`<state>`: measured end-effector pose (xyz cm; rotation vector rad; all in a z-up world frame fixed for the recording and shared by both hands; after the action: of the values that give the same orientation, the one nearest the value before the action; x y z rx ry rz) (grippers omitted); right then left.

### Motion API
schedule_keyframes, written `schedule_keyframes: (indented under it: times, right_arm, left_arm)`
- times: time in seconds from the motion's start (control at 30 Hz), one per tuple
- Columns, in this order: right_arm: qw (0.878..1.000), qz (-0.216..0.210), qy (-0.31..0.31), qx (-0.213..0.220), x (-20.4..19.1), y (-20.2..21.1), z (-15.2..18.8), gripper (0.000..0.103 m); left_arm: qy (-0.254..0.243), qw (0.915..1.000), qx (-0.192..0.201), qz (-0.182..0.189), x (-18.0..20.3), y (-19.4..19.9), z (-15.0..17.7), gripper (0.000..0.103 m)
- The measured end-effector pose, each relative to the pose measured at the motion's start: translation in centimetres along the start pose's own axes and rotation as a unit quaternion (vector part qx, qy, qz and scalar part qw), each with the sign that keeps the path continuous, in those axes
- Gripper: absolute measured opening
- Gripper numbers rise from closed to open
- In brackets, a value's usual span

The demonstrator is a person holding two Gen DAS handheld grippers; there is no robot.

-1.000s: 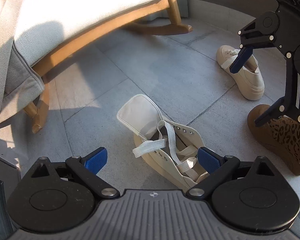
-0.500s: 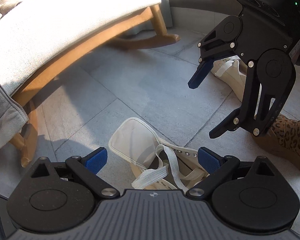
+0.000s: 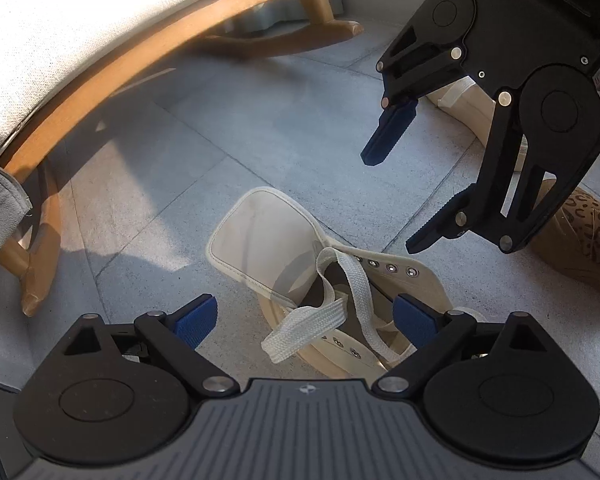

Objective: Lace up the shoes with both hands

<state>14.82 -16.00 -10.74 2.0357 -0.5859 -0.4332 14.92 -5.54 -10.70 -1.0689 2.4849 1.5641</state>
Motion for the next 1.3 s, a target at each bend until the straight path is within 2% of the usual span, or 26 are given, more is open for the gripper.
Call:
schedule_keyframes:
  times: [0.3, 0.43, 0.63, 0.83, 1.0, 1.07, 1.2, 1.23, 1.3]
  right_arm:
    - [0.996, -0.054, 0.076, -0.011, -0.4, -2.0, -0.8, 0.065]
    - [0.991, -0.077, 0.110, -0.016, -0.6, -2.9, -1.1, 0.065]
    - [0.982, -0.114, 0.146, -0.032, -2.9, -3.7, -0.8, 0.065]
    - [0.971, -0.135, 0.190, -0.044, -4.2, -4.8, -1.0, 0.065]
    - [0.968, -0.147, 0.197, -0.060, -4.6, -6.2, -1.6, 0.065]
    - [0.965, -0.152, 0.199, -0.074, -4.8, -6.8, -1.8, 0.069]
    - [0.963, -0.148, 0.202, -0.103, -4.9, -8.5, -1.9, 0.068]
    - [0.963, -0.147, 0.198, -0.106, -4.9, -8.8, -1.9, 0.066]
    - [0.965, -0.146, 0.188, -0.114, -4.8, -9.4, -1.8, 0.045]
  left_arm:
    - [-0.004, 0.9999, -0.009, 0.002, -0.5, -0.5, 1.3, 0.095]
    - [-0.019, 0.9996, 0.000, 0.019, -0.1, -0.2, 1.8, 0.096]
    - [-0.032, 0.9990, 0.002, 0.032, 0.5, -0.1, 2.1, 0.095]
    - [-0.042, 0.9982, 0.001, 0.042, 0.9, -0.1, 2.4, 0.095]
    - [-0.042, 0.9983, 0.001, 0.041, 0.8, 0.0, 2.3, 0.095]
    - [-0.037, 0.9986, 0.001, 0.039, 0.6, 0.0, 2.2, 0.095]
    - [-0.030, 0.9990, 0.000, 0.034, 0.2, -0.1, 2.3, 0.095]
    - [-0.030, 0.9991, -0.001, 0.031, 0.2, 0.0, 2.3, 0.095]
    - [-0.031, 0.9991, -0.002, 0.028, 0.3, -0.1, 2.4, 0.095]
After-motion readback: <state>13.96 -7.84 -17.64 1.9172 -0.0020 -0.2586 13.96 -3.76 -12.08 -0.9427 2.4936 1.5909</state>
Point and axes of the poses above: each gripper's, at about its wrist camera, not at the fingertips, and y roughly against the way its jaws point, x to its right, z to its underside, the point moved 5 cm from there along -y, roughly the way its jaws point, and after that the axes turned 10 degrees about -z, right-handed, at the moved point
